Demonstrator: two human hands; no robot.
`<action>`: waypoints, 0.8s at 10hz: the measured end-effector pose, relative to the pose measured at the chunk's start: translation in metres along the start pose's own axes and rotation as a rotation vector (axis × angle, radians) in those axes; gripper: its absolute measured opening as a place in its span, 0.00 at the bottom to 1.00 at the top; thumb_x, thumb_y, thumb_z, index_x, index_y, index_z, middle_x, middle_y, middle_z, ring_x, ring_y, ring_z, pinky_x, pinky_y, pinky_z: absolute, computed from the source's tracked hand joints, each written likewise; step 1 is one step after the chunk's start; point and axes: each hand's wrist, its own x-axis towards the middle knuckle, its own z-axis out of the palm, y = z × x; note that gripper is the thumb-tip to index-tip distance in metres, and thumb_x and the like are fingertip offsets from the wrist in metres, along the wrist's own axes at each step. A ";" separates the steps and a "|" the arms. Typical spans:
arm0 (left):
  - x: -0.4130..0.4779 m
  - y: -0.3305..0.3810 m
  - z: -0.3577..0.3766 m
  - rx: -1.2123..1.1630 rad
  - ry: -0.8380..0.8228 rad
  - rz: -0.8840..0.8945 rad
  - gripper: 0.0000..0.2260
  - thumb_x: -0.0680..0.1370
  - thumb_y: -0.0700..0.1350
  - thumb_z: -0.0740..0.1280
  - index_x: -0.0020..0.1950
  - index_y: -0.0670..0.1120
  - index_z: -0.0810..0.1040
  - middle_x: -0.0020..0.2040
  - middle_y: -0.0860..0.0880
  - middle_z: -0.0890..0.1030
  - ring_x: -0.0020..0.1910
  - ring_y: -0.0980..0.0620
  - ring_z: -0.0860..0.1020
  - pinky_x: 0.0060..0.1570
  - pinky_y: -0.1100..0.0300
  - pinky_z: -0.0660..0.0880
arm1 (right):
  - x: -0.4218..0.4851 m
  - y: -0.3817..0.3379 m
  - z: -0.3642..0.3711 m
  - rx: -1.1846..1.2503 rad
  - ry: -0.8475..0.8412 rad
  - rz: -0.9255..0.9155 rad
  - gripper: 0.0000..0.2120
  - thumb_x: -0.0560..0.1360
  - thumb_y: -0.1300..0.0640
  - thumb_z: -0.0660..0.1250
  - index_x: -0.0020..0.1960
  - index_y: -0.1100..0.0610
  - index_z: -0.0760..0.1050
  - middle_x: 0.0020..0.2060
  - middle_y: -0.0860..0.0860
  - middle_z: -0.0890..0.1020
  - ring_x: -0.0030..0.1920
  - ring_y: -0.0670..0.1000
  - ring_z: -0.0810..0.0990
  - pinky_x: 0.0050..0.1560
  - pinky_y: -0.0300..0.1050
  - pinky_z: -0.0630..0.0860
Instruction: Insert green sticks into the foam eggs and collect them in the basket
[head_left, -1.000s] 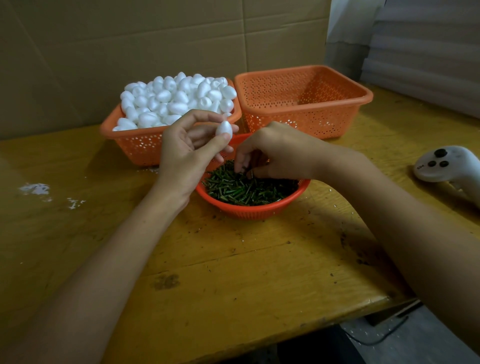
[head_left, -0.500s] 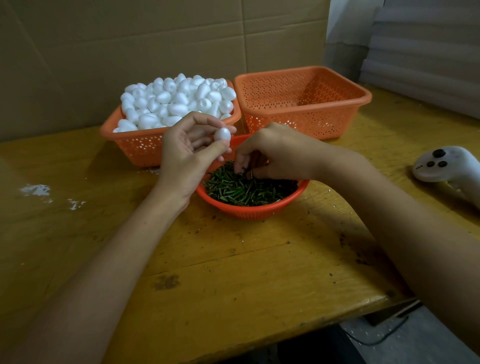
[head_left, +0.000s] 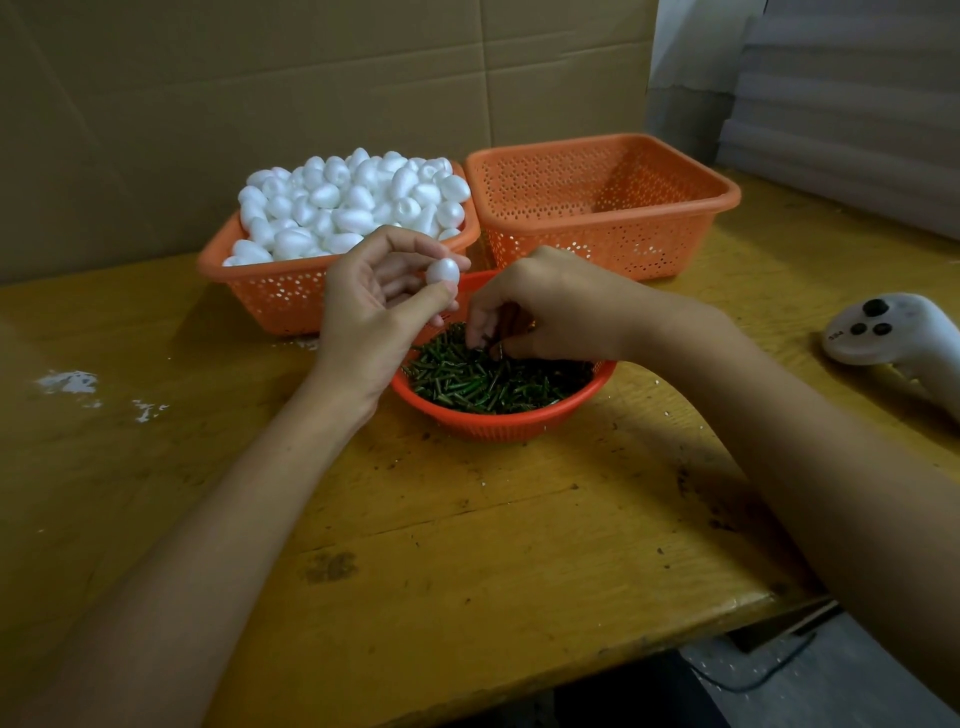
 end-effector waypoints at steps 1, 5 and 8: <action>0.000 -0.002 0.000 0.001 0.002 0.010 0.08 0.79 0.31 0.72 0.55 0.38 0.78 0.52 0.44 0.88 0.41 0.49 0.84 0.40 0.59 0.79 | 0.000 0.000 0.000 -0.003 0.001 0.006 0.17 0.71 0.65 0.75 0.55 0.49 0.86 0.47 0.43 0.86 0.50 0.44 0.83 0.58 0.50 0.78; 0.001 -0.001 0.000 0.030 -0.003 0.046 0.08 0.80 0.32 0.71 0.57 0.42 0.82 0.52 0.43 0.87 0.39 0.50 0.83 0.39 0.58 0.80 | 0.000 0.000 -0.001 -0.003 -0.004 -0.006 0.17 0.71 0.66 0.75 0.55 0.50 0.86 0.48 0.44 0.86 0.50 0.45 0.84 0.58 0.50 0.78; 0.005 0.005 0.000 0.064 -0.046 0.031 0.09 0.80 0.33 0.71 0.57 0.43 0.83 0.52 0.44 0.88 0.38 0.48 0.84 0.37 0.55 0.81 | 0.001 0.001 -0.001 0.008 0.001 -0.002 0.17 0.71 0.66 0.75 0.55 0.50 0.86 0.47 0.44 0.86 0.50 0.44 0.84 0.57 0.51 0.78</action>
